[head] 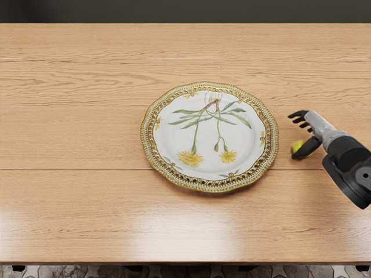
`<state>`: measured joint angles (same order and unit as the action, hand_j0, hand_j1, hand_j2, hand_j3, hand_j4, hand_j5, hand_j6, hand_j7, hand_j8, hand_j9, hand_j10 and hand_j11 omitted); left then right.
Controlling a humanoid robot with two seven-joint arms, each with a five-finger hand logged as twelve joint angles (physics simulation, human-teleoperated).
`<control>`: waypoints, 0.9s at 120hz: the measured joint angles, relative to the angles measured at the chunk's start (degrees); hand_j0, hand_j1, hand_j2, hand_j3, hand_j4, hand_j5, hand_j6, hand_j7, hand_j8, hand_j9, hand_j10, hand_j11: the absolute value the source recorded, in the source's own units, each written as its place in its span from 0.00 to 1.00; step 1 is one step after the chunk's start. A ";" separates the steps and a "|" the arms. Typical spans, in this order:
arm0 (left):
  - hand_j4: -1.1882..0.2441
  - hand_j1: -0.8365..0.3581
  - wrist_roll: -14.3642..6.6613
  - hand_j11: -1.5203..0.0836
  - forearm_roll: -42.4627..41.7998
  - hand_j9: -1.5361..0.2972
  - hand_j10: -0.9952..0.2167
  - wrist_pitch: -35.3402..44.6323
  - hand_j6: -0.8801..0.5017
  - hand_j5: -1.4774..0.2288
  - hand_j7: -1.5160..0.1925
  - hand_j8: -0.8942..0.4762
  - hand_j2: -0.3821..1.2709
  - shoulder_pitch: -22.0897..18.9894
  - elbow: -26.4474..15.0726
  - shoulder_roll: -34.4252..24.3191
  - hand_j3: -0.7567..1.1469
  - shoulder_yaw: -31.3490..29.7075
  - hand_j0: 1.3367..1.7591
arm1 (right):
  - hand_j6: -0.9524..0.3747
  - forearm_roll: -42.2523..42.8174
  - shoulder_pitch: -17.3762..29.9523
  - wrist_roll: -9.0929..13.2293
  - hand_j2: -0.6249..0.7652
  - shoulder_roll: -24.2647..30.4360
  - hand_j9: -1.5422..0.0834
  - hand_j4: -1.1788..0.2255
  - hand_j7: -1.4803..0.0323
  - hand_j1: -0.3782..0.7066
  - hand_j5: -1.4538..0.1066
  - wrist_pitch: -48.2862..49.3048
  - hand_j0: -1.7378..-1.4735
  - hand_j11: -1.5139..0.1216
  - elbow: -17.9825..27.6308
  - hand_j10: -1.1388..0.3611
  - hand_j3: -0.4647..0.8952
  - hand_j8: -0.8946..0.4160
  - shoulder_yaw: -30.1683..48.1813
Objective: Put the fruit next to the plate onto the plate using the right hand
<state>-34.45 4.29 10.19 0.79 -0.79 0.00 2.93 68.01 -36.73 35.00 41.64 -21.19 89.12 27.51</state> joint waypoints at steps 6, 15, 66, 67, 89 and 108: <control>0.83 0.99 0.00 0.95 0.00 0.84 0.82 0.00 0.63 0.87 0.89 0.65 0.23 0.00 0.00 0.00 0.40 0.00 0.76 | 0.49 -0.01 0.30 0.00 0.41 0.04 0.71 0.63 0.73 0.35 0.69 0.00 0.30 0.69 0.00 0.56 0.34 0.45 0.00; 0.83 0.99 0.00 0.95 0.00 0.84 0.82 0.00 0.63 0.87 0.89 0.65 0.23 0.00 0.00 0.00 0.40 0.00 0.76 | 0.49 0.03 0.82 0.00 0.41 0.12 0.71 0.62 0.72 0.36 0.68 -0.02 0.30 0.69 0.00 0.56 0.34 0.45 0.04; 0.83 0.99 0.00 0.95 0.00 0.84 0.82 0.00 0.63 0.87 0.89 0.65 0.23 0.00 0.00 0.00 0.40 0.00 0.76 | 0.45 0.13 1.82 -0.07 0.40 0.60 0.67 0.60 0.69 0.38 0.64 -0.82 0.31 0.65 -0.07 0.53 0.34 0.42 0.11; 0.83 0.99 0.00 0.95 0.00 0.84 0.82 0.00 0.63 0.87 0.89 0.65 0.23 0.00 0.00 0.00 0.40 0.00 0.76 | 0.45 0.13 1.82 -0.08 0.39 0.60 0.67 0.60 0.69 0.38 0.64 -0.82 0.31 0.65 -0.08 0.53 0.34 0.42 0.11; 0.83 0.99 0.00 0.95 0.00 0.84 0.82 0.00 0.63 0.87 0.89 0.65 0.23 0.00 0.00 0.00 0.40 0.00 0.76 | 0.43 0.16 1.93 -0.06 0.41 0.62 0.65 0.58 0.66 0.39 0.62 -0.82 0.31 0.62 -0.35 0.52 0.34 0.40 0.08; 0.83 0.99 0.01 0.95 0.00 0.84 0.82 0.00 0.63 0.87 0.89 0.65 0.23 0.00 0.00 0.00 0.40 0.01 0.76 | 0.40 0.45 2.33 -0.13 0.43 0.62 0.61 0.55 0.63 0.41 0.58 -0.81 0.31 0.59 -0.67 0.49 0.34 0.37 0.10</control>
<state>-34.44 4.29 10.20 0.79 -0.80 0.00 2.94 68.46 -34.40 34.87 42.26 -22.00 88.45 27.60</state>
